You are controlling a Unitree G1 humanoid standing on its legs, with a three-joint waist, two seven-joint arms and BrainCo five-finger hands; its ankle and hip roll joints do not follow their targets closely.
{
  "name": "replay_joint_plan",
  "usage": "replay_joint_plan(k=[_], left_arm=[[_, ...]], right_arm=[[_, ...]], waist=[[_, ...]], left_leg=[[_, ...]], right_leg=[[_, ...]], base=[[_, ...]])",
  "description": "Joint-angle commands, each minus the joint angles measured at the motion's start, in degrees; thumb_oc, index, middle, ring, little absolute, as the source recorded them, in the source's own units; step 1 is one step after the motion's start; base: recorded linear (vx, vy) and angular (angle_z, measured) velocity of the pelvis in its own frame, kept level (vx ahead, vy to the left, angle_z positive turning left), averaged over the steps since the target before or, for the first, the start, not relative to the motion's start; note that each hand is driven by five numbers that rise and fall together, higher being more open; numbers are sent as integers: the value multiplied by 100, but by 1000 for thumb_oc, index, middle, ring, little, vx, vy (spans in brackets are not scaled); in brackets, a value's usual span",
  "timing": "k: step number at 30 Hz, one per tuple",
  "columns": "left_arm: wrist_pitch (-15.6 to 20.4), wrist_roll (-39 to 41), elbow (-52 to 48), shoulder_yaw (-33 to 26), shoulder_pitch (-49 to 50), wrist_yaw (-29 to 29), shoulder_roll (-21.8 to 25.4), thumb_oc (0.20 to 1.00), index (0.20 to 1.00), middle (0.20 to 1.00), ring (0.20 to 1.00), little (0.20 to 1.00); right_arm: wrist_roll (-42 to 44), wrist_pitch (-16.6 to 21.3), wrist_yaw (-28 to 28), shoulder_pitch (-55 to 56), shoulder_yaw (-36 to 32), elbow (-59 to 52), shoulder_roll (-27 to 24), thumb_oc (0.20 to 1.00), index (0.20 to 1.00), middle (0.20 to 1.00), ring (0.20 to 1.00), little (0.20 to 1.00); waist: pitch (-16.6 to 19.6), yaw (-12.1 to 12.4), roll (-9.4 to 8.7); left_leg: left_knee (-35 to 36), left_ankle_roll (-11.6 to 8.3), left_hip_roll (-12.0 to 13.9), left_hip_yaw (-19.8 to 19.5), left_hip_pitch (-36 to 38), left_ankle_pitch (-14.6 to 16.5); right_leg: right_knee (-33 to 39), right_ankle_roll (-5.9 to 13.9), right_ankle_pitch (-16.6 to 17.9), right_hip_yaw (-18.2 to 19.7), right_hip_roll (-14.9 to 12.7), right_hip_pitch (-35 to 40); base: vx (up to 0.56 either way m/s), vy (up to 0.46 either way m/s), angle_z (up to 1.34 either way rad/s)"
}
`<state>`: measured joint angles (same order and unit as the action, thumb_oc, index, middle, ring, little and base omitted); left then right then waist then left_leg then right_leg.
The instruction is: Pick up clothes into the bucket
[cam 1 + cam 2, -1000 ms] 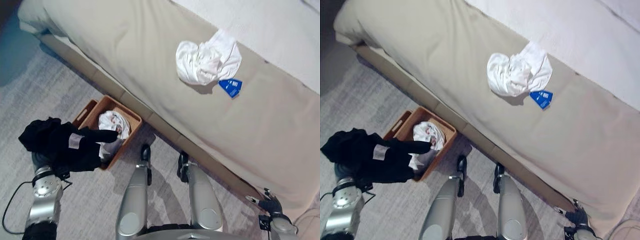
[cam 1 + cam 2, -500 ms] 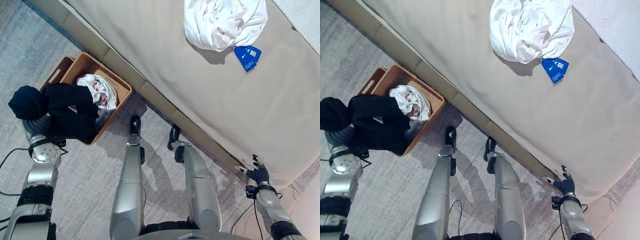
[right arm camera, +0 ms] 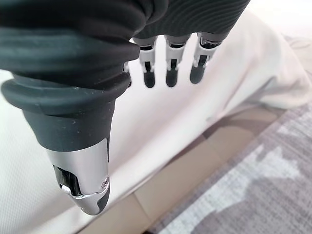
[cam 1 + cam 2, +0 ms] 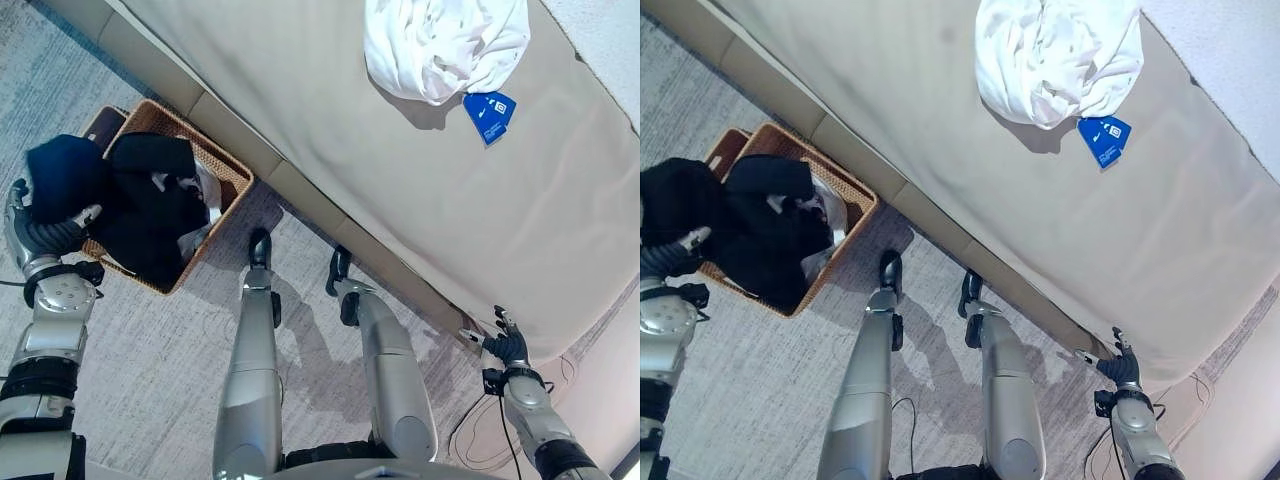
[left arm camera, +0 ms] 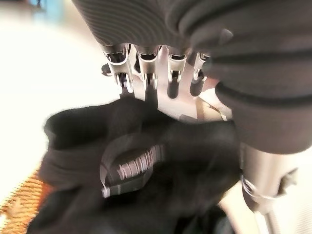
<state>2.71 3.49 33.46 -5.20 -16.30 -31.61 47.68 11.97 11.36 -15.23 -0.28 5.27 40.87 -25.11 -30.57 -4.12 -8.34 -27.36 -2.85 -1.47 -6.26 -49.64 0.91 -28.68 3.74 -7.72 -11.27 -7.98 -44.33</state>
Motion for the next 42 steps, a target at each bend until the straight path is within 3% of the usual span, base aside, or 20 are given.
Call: replay_joint_plan(k=[1,9,11,14,18,21,26,29,34,42], left_arm=[[-113,-380,320,-140,127,-59,166,1000,1000,1000,1000,1000],[-152,-173,636,-137,638,162,-842,1000,1000,1000,1000,1000],[-119,-133,552,-81,941,226,-1357,1000,1000,1000,1000,1000],[-83,-172,580,95,1098,359,-1785,1000,1000,1000,1000,1000],[196,81,462,320,1210,635,-2146,1000,1000,1000,1000,1000],[365,855,980,686,1338,1640,-2654,1000,1000,1000,1000,1000],[412,1398,1202,991,1498,2128,-3291,1000,1000,1000,1000,1000],[321,1128,1494,1137,1544,2236,-3478,1000,1000,1000,1000,1000],[167,706,2153,1164,1605,2329,-3623,1000,1000,1000,1000,1000],[124,461,2870,738,2044,2147,-3643,1000,1000,1000,1000,1000]], right_arm=[[136,84,33,10,203,121,-130,1000,1000,1000,1000,1000],[5,-116,66,-63,205,126,-57,1000,1000,1000,1000,1000],[-26,-169,39,-75,87,86,-28,1000,1000,1000,1000,1000],[-66,-223,3,-147,-42,142,-18,1000,1000,1000,1000,1000],[-53,-251,49,-176,-138,223,22,1000,1000,1000,1000,1000],[-10,-340,293,-63,-242,548,132,1000,1000,1000,1000,1000],[64,-460,505,25,-302,1232,453,1000,1000,1000,1000,1000],[53,-579,645,70,-299,1702,604,1000,1000,1000,1000,1000],[162,-761,852,117,-424,2367,712,1000,1000,1000,1000,1000],[1437,-471,916,268,-1090,1982,826,1000,1000,1000,1000,1000]], waist=[[77,35,-117],[77,110,100],[77,156,237],[77,158,363],[147,166,511],[588,133,714],[1098,128,897],[1388,131,998],[1779,131,1019],[2119,74,1043]], left_leg=[[-370,134,-76,-62,355,718],[-36,142,-94,115,989,644],[156,128,-129,155,1368,603],[505,119,-171,206,1822,336],[885,75,-168,221,2492,237],[1398,34,-162,181,3157,117],[1881,14,-166,116,3869,21],[2113,-14,-131,71,4182,-28],[2176,-41,-47,59,4584,25],[2277,-91,66,220,4989,130]], right_leg=[[417,422,460,185,-336,228],[570,372,479,295,-352,694],[661,349,459,302,-366,1025],[940,304,658,263,-397,1451],[1164,312,684,232,-353,2063],[1427,310,645,176,-307,2661],[1578,269,504,65,-203,3277],[1673,240,402,-9,-153,3592],[1765,192,268,-83,-78,4042],[2168,157,222,-31,77,4549]], base=[[-23,17,-6],[-16,2,-11],[-2,-53,-8],[-65,-41,-3],[73,-75,1],[157,-85,7],[111,-101,5],[83,-99,14],[89,-110,12],[80,-48,-3]])
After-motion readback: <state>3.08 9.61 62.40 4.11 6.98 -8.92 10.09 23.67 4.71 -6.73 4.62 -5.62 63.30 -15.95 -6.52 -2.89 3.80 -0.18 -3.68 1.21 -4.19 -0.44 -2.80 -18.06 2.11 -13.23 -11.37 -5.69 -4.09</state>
